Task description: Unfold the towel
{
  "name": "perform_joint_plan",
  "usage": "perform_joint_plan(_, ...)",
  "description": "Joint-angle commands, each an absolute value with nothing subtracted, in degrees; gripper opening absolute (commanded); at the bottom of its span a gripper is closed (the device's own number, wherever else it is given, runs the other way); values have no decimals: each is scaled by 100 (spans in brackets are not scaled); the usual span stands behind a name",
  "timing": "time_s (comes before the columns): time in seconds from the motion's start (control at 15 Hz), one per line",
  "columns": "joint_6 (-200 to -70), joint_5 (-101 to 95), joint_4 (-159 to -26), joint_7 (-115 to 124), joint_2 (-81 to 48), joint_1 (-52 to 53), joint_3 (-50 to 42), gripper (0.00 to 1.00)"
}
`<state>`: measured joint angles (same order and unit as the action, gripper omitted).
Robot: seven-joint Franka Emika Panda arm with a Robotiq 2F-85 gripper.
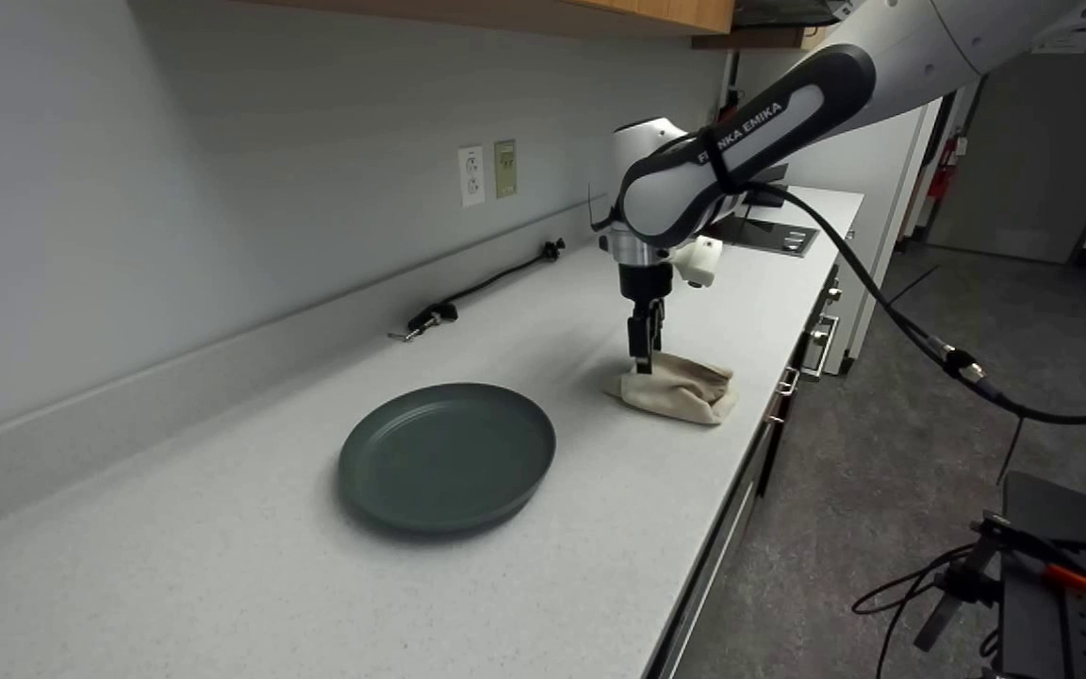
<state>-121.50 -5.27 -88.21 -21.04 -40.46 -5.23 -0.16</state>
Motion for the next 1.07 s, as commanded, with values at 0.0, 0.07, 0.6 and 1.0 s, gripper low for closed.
perform_joint_plan(0.0, -12027, -661, -8707, -2036, -4010, -492, -23, 100)
perform_joint_plan(0.07, -12036, -663, -8726, -2029, -3994, -488, -18, 100)
perform_joint_plan(0.6, -11887, -540, -8674, -2028, -4057, -504, 71, 30)
perform_joint_plan(1.0, -11885, -575, -8785, -1993, -3938, -479, 60, 0)
